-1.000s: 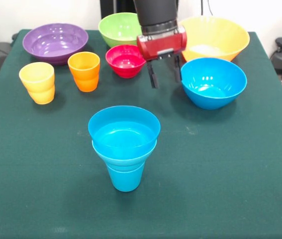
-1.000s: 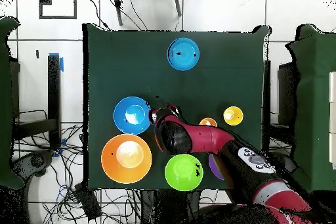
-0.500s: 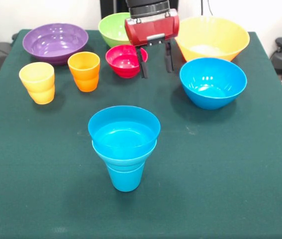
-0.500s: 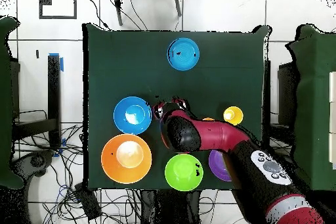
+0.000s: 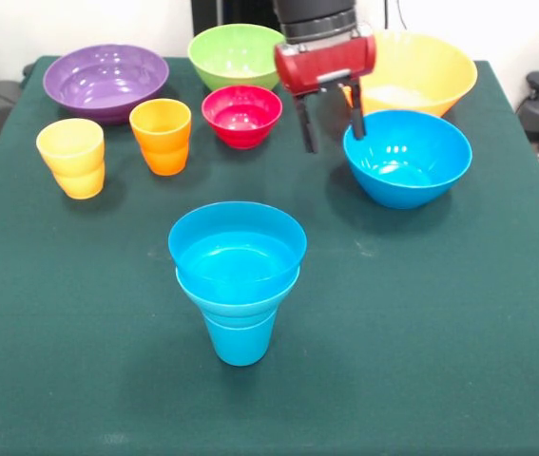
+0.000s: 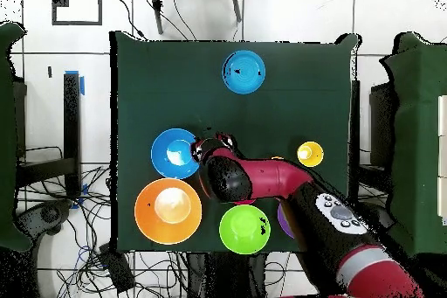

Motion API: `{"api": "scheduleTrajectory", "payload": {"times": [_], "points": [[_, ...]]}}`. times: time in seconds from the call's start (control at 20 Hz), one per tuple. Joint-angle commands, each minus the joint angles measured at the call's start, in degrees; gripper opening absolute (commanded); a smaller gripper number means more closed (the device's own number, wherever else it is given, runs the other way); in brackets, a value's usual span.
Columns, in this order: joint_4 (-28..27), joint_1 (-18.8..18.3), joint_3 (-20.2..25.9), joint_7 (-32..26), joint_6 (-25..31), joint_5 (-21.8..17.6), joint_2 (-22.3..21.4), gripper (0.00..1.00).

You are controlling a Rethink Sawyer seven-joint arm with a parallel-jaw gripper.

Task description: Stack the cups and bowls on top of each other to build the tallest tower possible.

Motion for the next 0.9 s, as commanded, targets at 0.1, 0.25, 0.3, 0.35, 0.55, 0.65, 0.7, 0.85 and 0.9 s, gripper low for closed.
{"api": "scheduleTrajectory", "payload": {"times": [0.1,0.25,0.3,0.35,0.55,0.65,0.7,0.85,0.9], "points": [[0.6,3.4,-1.1,8.5,-4.0,-2.4,5.8,1.0],[0.7,4.0,-1.5,8.9,-4.7,-2.2,6.2,1.0],[0.8,4.0,-1.5,8.8,-4.7,-2.2,6.2,1.0],[0.9,4.0,-1.5,8.8,-4.6,-2.1,6.2,1.0],[-0.9,3.9,-2.3,7.4,-4.3,-2.7,8.2,1.0],[-1.6,3.6,-2.8,6.6,-4.1,-3.3,9.0,1.0],[-2.0,3.4,-2.9,6.3,-4.0,-3.4,9.2,1.0],[-3.1,3.1,-3.0,5.4,-3.1,-3.4,9.7,1.0],[-3.3,3.0,-3.1,5.2,-3.0,-3.5,9.8,1.0]]}}
